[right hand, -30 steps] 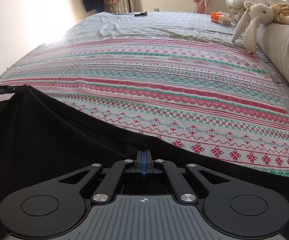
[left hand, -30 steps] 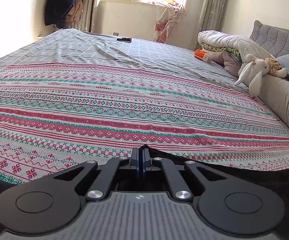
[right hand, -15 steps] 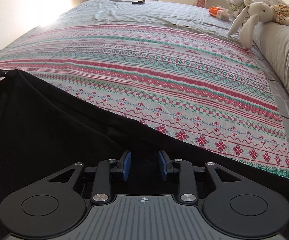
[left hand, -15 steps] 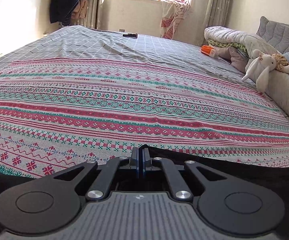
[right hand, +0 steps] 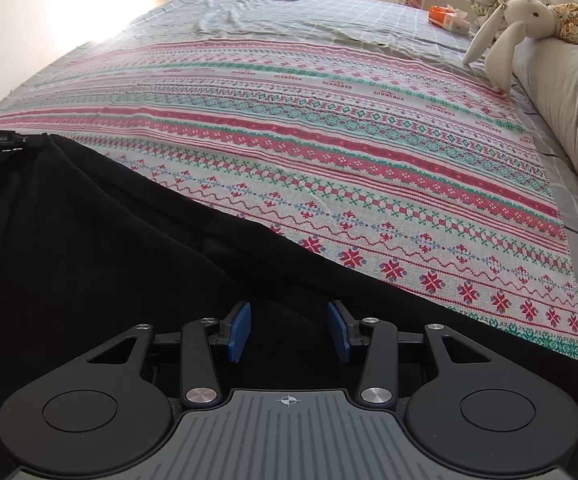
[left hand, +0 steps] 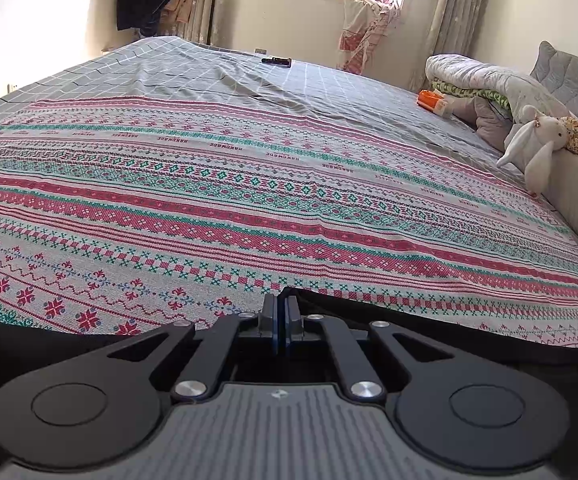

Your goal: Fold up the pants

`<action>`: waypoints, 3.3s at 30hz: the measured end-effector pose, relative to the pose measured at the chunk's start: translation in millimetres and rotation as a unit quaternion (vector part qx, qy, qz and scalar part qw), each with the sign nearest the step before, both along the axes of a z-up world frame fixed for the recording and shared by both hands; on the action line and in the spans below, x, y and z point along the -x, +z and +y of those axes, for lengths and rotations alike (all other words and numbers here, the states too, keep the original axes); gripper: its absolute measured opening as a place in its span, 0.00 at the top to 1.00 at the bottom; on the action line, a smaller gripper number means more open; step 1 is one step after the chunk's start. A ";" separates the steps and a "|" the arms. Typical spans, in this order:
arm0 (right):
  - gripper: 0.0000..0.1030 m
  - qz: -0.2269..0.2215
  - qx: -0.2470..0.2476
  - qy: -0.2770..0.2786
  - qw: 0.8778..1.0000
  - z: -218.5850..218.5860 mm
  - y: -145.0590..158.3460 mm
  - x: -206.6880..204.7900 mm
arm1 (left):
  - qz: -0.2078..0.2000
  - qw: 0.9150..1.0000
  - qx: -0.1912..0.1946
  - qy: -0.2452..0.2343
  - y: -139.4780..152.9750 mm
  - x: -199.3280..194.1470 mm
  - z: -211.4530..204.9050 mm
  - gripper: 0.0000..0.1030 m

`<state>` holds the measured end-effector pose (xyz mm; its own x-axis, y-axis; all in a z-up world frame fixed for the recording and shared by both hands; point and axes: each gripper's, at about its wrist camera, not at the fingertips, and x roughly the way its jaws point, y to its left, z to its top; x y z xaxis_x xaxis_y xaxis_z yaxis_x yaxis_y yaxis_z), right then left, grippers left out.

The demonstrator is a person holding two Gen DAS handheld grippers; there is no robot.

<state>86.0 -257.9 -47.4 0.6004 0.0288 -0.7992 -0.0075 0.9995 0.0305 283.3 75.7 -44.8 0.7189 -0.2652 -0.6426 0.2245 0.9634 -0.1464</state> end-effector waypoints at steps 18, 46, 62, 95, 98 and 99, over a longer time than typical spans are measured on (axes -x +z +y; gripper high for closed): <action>1.00 -0.077 0.054 -0.024 0.995 18.7 22.6 11.3 | -0.024 0.999 0.031 0.030 13.7 6.9 5.2 0.78; 0.51 -0.091 0.051 -0.295 0.950 -73.5 27.1 59.4 | -0.028 0.998 -0.050 -0.018 28.2 54.8 -47.7 0.28; 0.69 -0.093 -0.080 -0.382 0.916 -165.7 0.4 125.3 | -0.034 0.975 -0.021 -0.217 -10.8 162.9 -134.9 0.08; 0.79 -0.103 0.033 -0.384 0.917 -154.8 -1.8 91.4 | -0.031 0.965 -0.048 -0.256 -13.7 170.2 -147.1 0.00; 0.59 -0.101 0.012 -0.383 0.918 -141.4 18.0 113.2 | -0.014 0.965 -0.034 -0.259 -7.4 176.9 -143.2 0.00; 0.56 -0.100 0.009 -0.382 0.919 -135.9 23.9 121.7 | -0.013 0.965 -0.030 -0.259 -4.5 180.9 -142.0 0.00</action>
